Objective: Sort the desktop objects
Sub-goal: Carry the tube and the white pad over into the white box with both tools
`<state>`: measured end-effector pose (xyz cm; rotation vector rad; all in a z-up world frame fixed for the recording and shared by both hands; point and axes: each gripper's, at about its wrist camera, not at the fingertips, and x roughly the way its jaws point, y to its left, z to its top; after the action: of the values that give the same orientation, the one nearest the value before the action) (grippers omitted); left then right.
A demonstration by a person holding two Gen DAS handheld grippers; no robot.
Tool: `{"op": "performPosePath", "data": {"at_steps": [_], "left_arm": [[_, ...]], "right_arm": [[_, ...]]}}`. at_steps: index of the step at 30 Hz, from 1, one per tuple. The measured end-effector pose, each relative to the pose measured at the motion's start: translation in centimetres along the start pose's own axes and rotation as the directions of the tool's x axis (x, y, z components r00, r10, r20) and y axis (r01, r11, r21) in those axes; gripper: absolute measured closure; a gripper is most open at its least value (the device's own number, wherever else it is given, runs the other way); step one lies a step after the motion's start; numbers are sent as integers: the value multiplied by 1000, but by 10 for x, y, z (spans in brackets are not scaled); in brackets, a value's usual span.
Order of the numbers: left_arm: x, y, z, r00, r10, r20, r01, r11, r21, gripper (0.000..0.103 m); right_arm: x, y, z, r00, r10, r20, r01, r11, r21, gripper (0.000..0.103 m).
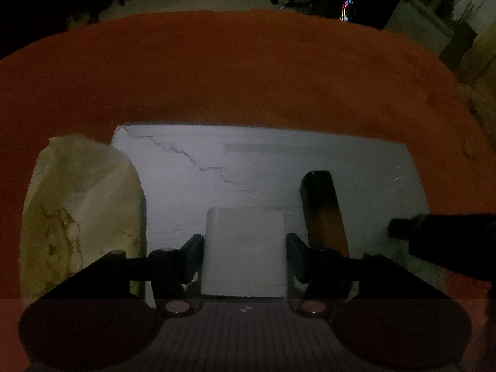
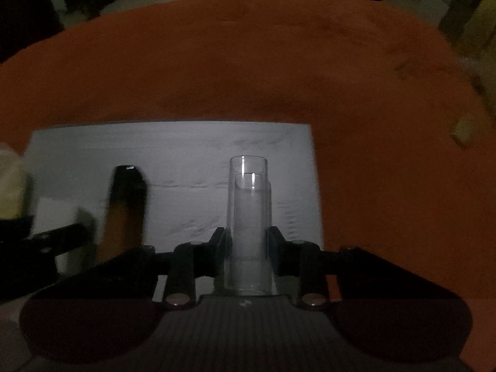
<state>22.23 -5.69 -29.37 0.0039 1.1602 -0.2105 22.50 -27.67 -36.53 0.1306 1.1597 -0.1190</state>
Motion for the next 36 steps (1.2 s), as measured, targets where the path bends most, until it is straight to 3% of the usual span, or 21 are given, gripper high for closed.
{"op": "performPosePath", "data": {"at_steps": [5, 11, 15, 21, 29, 36], "left_arm": [[-35, 17, -7, 994, -89, 66, 92, 995, -50, 51], [-72, 25, -11, 985, -131, 115, 137, 990, -44, 51], [-94, 23, -18, 980, -160, 121, 168, 984, -54, 51], [-113, 8, -23, 970, -231, 77, 230, 973, 18, 52], [-154, -2, -67, 949, -312, 35, 306, 945, 117, 52], [-169, -6, -123, 940, -340, 24, 331, 928, 169, 52]], "right_arm": [[-28, -25, -1, 989, 143, 43, -147, 983, 106, 71], [-61, -57, 5, 981, 148, 121, -165, 976, 143, 71], [-84, -66, 2, 980, 134, 150, -149, 984, 94, 71], [-131, -73, -15, 955, 226, 190, -237, 971, 37, 71], [-195, -52, -63, 923, 331, 194, -311, 942, -129, 71], [-207, -44, -126, 905, 405, 133, -383, 909, -166, 71]]}}
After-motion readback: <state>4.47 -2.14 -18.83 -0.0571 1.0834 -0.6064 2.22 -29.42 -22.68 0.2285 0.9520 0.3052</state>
